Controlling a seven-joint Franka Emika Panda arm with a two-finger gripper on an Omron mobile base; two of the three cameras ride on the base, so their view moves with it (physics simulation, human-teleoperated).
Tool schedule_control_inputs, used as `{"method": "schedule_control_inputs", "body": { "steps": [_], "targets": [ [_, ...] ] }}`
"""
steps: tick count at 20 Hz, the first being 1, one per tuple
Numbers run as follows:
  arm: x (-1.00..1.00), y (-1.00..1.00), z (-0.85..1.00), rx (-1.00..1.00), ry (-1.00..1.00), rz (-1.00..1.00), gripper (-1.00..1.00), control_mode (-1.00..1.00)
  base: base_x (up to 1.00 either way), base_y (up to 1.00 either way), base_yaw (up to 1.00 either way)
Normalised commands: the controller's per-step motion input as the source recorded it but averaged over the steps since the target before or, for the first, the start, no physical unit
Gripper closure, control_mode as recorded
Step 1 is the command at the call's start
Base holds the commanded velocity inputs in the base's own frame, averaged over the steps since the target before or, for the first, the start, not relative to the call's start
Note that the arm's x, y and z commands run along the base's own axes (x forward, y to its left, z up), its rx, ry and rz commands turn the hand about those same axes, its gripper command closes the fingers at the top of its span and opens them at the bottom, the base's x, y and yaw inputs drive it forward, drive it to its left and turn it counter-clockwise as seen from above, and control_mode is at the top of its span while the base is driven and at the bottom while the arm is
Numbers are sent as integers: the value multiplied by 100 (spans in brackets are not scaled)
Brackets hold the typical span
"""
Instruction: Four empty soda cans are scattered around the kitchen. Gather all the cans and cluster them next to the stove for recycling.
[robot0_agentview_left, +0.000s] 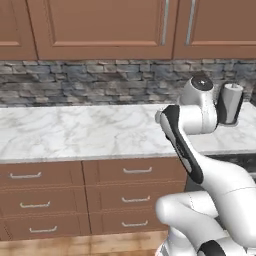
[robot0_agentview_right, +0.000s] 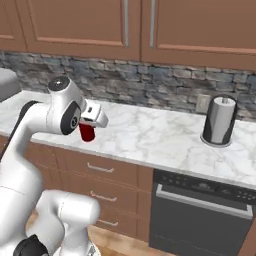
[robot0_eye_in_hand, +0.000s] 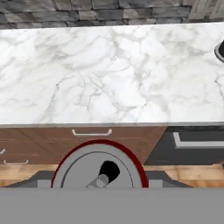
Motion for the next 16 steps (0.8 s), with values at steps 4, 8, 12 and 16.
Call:
{"method": "schedule_control_inputs", "body": {
  "steps": [4,8,12,16],
  "targets": [
    [0,0,0,0,0,0,100,100,-63,17,91],
    [0,0,0,0,0,0,100,100,-21,35,100],
    [0,0,0,0,0,0,100,100,-10,34,98],
    [0,0,0,0,0,0,100,100,-3,32,96]
  ]
}}
